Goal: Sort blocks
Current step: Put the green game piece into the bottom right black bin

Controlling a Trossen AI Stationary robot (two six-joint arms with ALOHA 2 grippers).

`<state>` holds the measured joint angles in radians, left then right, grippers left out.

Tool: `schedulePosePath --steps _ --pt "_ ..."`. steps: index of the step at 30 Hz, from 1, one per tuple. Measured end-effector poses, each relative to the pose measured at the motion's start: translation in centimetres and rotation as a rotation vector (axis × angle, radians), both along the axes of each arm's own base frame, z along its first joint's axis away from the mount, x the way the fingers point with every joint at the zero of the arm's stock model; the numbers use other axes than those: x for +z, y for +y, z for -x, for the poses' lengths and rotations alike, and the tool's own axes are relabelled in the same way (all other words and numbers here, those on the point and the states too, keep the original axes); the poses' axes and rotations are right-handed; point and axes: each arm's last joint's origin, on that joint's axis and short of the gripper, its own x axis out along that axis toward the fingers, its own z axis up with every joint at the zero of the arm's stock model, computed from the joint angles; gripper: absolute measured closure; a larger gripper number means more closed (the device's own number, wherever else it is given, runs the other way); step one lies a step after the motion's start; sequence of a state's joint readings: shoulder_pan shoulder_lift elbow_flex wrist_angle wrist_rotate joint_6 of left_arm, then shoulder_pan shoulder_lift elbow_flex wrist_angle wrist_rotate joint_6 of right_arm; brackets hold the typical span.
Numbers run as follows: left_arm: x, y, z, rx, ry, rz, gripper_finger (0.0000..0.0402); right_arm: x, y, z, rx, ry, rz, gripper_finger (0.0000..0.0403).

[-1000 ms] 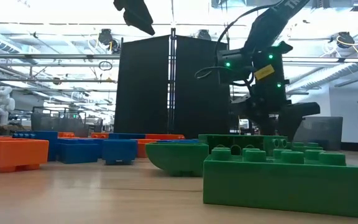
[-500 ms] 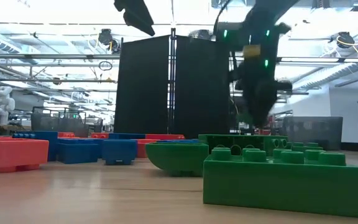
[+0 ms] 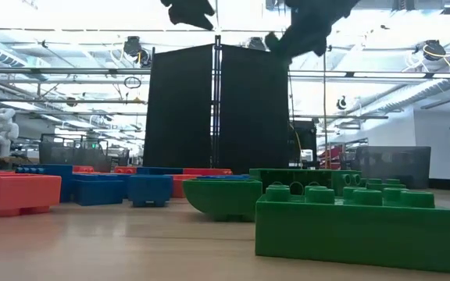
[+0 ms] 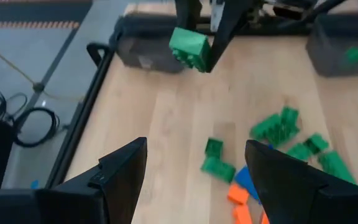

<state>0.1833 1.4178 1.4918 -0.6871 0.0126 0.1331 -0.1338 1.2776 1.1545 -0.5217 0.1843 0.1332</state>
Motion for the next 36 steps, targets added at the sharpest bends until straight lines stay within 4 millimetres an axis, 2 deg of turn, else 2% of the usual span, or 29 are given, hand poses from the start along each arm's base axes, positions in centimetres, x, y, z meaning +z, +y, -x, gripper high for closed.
schedulePosePath --steps 5,10,17,21,27,30,36 --pt "0.3 -0.5 -1.3 -0.1 -0.176 0.047 0.0127 1.9 1.2 1.1 0.011 -0.115 0.002 0.0288" --pt "0.8 -1.2 -2.9 -0.139 -0.347 0.016 0.0127 3.2 1.9 0.8 0.029 -0.245 0.021 0.0288" --pt "0.0 -1.4 -4.7 -0.153 -0.397 0.007 0.0127 3.7 2.3 0.6 0.047 -0.295 0.022 0.0288" --pt "-0.8 -1.3 -5.3 -0.151 -0.371 0.013 0.0127 4.0 3.2 0.6 0.088 -0.323 0.028 0.0288" --pt "-0.7 -1.3 -5.4 -0.142 -0.376 0.008 0.0127 4.3 4.4 0.6 0.135 -0.345 0.021 0.0288" --pt "-0.8 -1.3 -5.3 -0.14 -0.367 0.028 0.0127 3.9 5.6 1.1 0.156 -0.304 -0.036 0.0288" --pt "-1.8 -1.3 -5.0 -0.117 -0.265 0.057 0.0127 1.1 9.7 5.7 0.127 0.096 -0.364 0.0288"
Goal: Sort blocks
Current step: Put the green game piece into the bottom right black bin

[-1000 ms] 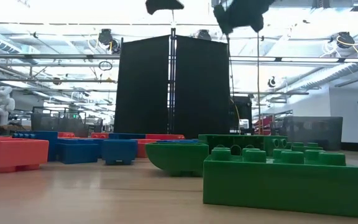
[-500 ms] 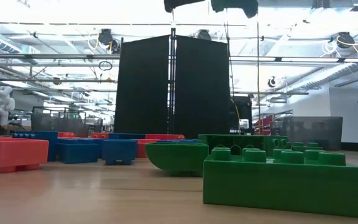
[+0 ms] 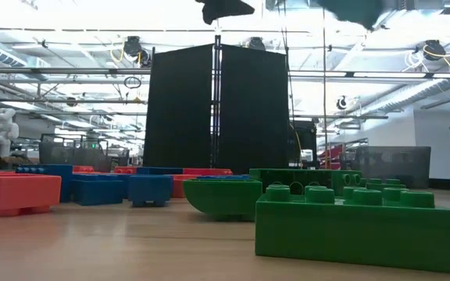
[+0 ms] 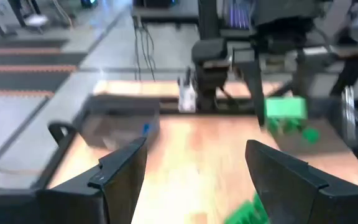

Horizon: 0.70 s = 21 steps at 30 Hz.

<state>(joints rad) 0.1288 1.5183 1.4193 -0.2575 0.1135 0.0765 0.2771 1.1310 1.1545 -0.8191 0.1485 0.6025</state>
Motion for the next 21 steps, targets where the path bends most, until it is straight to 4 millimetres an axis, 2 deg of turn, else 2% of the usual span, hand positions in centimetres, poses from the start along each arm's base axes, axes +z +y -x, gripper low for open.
schedulePosePath --steps 5,12,16,21 --pt "-0.6 0.0 0.2 -0.005 0.064 -0.002 0.0127 -1.3 4.7 4.0 -0.001 0.285 -0.199 0.0288" --pt "-0.7 0.0 0.3 -0.007 0.076 -0.006 0.0127 -2.5 10.6 7.9 -0.062 0.473 -0.341 0.0288" --pt "-0.7 0.1 0.3 -0.002 0.074 -0.007 0.0127 -4.6 13.4 8.6 -0.108 0.595 -0.298 0.0288" --pt "-0.7 0.2 0.3 0.001 0.074 -0.007 0.0127 -8.0 16.9 8.4 -0.049 0.807 -0.25 0.0288"
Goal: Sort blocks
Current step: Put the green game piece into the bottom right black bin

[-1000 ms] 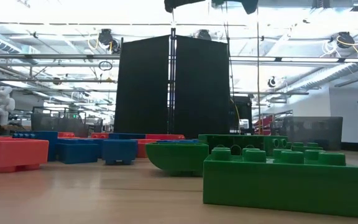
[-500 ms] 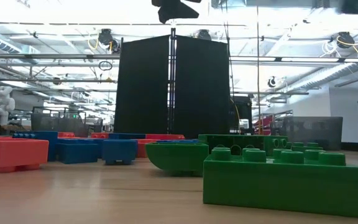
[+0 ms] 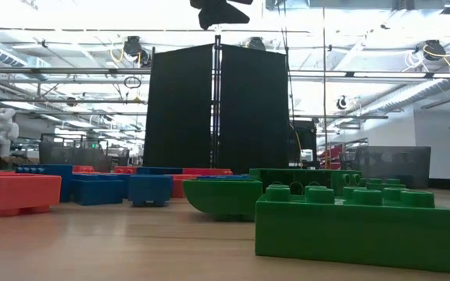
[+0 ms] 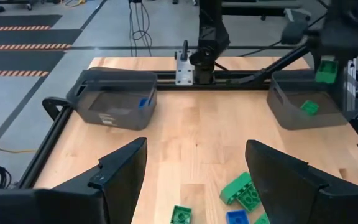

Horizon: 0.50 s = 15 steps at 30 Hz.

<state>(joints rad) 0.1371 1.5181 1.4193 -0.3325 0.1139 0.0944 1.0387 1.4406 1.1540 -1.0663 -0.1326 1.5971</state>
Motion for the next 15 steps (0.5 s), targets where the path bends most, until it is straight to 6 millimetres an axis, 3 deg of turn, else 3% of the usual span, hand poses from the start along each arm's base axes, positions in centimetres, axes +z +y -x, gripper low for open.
schedulePosePath --steps 5,10,12,15 --pt "0.0 0.0 0.0 0.0 0.0 0.0 0.0127 -2.5 2.1 -0.3 0.07 0.061 0.012 0.0288" --pt "-0.1 0.0 0.1 0.001 0.016 0.002 0.0127 -3.0 2.4 -0.6 0.078 0.057 0.019 0.0284" --pt "-0.3 0.0 0.2 0.006 0.038 0.002 0.0127 -3.0 2.3 -0.6 0.048 0.071 0.031 0.0238" --pt "-0.7 0.0 0.4 0.02 0.083 0.002 0.0127 -3.0 2.1 -0.4 0.007 0.098 0.052 0.014"
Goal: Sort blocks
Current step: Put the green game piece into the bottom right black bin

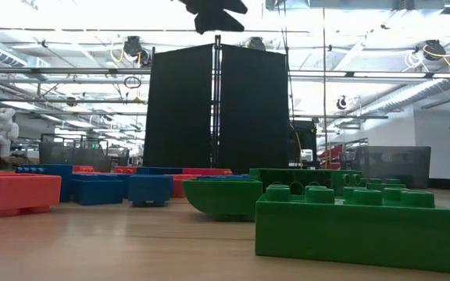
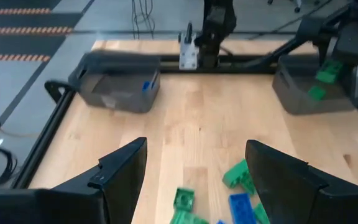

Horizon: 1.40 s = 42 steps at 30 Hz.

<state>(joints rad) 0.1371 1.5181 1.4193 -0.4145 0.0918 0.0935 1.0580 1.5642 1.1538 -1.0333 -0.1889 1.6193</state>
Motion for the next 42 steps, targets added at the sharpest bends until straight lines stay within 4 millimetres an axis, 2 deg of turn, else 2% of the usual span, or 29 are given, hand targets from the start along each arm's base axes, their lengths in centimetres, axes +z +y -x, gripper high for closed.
schedulePosePath --steps 3,6,9,12,16,18,22,29,34,42 --pt "-0.5 0.0 0.3 0.023 0.061 0.004 0.0127 0.0 -0.2 0.0 -0.021 0.011 0.013 0.0067" --pt "-1.0 0.0 0.7 0.035 0.129 0.006 0.0127 0.0 -0.4 -0.1 -0.028 0.021 0.032 0.0037" --pt "-1.4 0.2 0.7 0.125 0.144 0.017 0.0127 0.0 -0.6 -0.2 -0.029 0.025 0.04 0.0034" --pt "-2.6 0.8 0.1 0.273 0.166 0.052 0.0127 0.0 -0.8 -0.4 -0.033 0.025 0.044 0.0044" --pt "-5.1 2.1 -2.1 0.384 0.164 0.171 0.0127 0.0 -0.9 -0.7 -0.046 0.019 0.045 0.0057" --pt "-7.1 2.6 -3.3 0.417 0.202 0.227 0.0127 0.0 -1.0 -0.8 -0.053 0.018 0.042 0.0061" --pt "-10.7 3.0 -5.5 0.335 0.278 0.253 0.0127 0.0 -0.9 -0.9 -0.055 0.007 0.03 0.0062" --pt "-16.0 1.7 -8.1 0.104 0.376 0.141 0.0127 0.0 -0.9 -0.9 -0.061 0.005 0.03 0.0062" --pt "-18.1 1.3 -9.1 0.018 0.378 0.052 0.0127 0.0 -0.9 -1.0 -0.074 -0.021 0.039 0.0062" --pt "-19.4 1.0 -10.0 -0.066 0.345 -0.044 0.0127 0.0 -0.8 -1.1 -0.087 -0.036 0.043 0.0062"
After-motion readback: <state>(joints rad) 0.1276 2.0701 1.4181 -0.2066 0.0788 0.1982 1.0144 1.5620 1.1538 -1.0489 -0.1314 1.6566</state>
